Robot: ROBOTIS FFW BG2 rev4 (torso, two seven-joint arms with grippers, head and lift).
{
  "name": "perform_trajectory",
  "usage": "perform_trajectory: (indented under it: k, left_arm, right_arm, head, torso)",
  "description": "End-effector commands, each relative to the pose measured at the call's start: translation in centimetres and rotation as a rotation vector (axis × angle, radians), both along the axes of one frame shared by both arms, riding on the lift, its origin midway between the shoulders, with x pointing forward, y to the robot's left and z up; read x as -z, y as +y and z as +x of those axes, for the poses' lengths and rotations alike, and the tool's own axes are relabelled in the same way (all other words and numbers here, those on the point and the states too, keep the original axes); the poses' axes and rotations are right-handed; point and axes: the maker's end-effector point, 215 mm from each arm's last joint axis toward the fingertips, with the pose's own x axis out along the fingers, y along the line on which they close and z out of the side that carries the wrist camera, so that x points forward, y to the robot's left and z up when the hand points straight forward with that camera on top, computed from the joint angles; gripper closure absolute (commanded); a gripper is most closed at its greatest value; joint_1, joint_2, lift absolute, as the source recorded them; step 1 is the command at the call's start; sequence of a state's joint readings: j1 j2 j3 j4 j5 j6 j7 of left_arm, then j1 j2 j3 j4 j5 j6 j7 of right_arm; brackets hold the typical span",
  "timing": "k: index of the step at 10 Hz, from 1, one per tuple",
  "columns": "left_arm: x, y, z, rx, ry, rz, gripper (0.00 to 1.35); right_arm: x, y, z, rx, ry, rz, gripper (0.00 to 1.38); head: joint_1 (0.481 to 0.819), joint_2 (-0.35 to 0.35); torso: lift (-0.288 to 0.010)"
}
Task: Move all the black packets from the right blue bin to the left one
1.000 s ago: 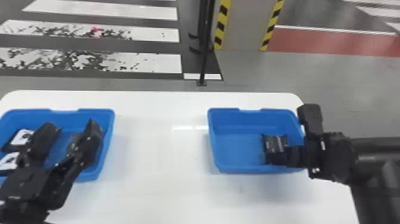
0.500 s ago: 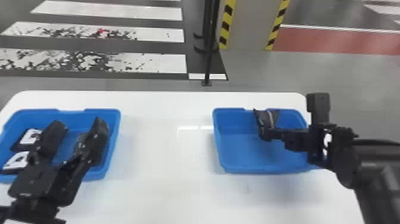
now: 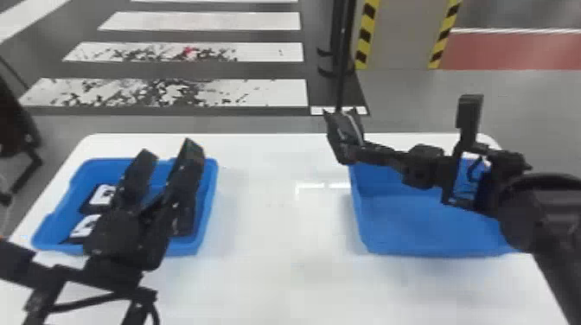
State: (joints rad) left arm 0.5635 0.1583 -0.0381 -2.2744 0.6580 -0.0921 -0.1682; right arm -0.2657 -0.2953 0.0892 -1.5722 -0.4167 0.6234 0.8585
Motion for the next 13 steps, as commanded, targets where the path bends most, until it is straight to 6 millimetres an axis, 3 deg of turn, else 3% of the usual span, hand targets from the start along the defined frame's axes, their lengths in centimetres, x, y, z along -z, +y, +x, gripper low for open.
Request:
perform_trajectory:
  k: [1, 2, 3, 5, 9, 12, 13]
  left_arm:
    - [-0.5, -3.0, 0.2, 0.085, 0.019, 0.010, 0.21]
    - [0.2, -3.2, 0.3, 0.086, 0.034, 0.057, 0.21]
    - [1.1, -2.8, 0.6, 0.071, 0.050, 0.119, 0.21]
    - [1.8, -2.5, 0.7, 0.055, 0.065, 0.166, 0.21]
    - [2.4, -2.5, 0.8, 0.048, 0.072, 0.208, 0.21]
    - [2.8, -3.0, 0.8, 0.063, 0.088, 0.208, 0.21]
    - [3.5, -3.2, 0.8, 0.073, 0.107, 0.212, 0.42]
  right_arm:
    - [-2.0, 7.4, -3.7, -0.183, 0.000, 0.076, 1.16]
    - [-3.2, 10.9, -5.9, -0.272, -0.008, 0.100, 1.16]
    - [-3.9, 13.0, -7.5, -0.326, -0.014, 0.114, 1.16]
    - [-4.6, 15.0, -9.1, -0.382, -0.015, 0.134, 1.16]
    - [-5.2, 19.2, -13.1, -0.496, 0.009, 0.205, 1.16]
    - [-5.0, 20.5, -14.4, -0.533, 0.020, 0.216, 1.16]
    - [-5.2, 20.6, -14.4, -0.536, 0.020, 0.218, 1.16]
  head:
    - [0.685, 0.079]
    - [0.680, 0.125]
    - [0.681, 0.146]
    - [0.692, 0.220]
    - [0.695, 0.288]
    - [0.695, 0.324]
    - [0.695, 0.329]
  torso:
    - [-0.168]
    - [-0.168]
    - [-0.168]
    - [-0.168]
    - [-0.168]
    - [-0.168]
    - [-0.168]
